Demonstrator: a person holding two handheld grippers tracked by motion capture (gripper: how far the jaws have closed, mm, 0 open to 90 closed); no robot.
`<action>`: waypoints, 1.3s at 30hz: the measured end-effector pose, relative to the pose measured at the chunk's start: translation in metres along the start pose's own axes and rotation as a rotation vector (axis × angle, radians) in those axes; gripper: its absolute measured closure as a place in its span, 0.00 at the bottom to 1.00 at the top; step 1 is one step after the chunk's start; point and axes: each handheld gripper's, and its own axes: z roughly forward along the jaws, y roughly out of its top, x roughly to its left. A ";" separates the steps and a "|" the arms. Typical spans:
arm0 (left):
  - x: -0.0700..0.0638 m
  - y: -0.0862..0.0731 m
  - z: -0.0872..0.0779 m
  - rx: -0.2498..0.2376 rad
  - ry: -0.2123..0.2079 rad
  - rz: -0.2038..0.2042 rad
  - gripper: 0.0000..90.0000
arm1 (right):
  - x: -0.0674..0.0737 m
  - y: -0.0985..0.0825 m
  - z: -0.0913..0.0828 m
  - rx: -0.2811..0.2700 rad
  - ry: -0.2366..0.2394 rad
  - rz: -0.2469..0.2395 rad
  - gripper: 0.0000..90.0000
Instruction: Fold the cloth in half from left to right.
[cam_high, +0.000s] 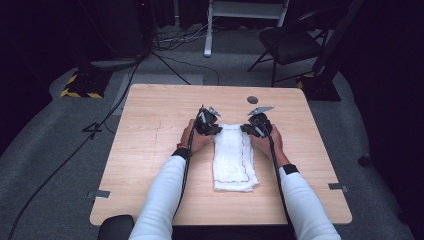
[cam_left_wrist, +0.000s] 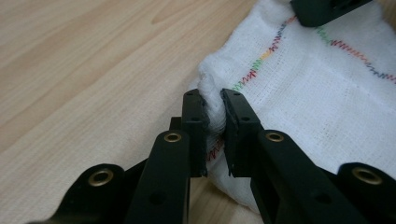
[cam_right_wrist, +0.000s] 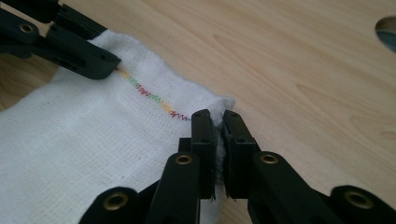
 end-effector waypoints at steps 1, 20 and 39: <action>-0.001 0.002 -0.002 -0.019 0.015 0.003 0.90 | 0.000 0.001 -0.002 -0.016 -0.005 0.001 0.95; -0.009 0.028 -0.046 -0.138 0.088 0.108 0.90 | 0.007 0.029 -0.041 -0.145 -0.079 -0.073 0.95; -0.010 0.004 -0.012 -0.036 0.163 0.115 0.89 | 0.007 0.012 0.014 -0.010 -0.080 -0.072 0.91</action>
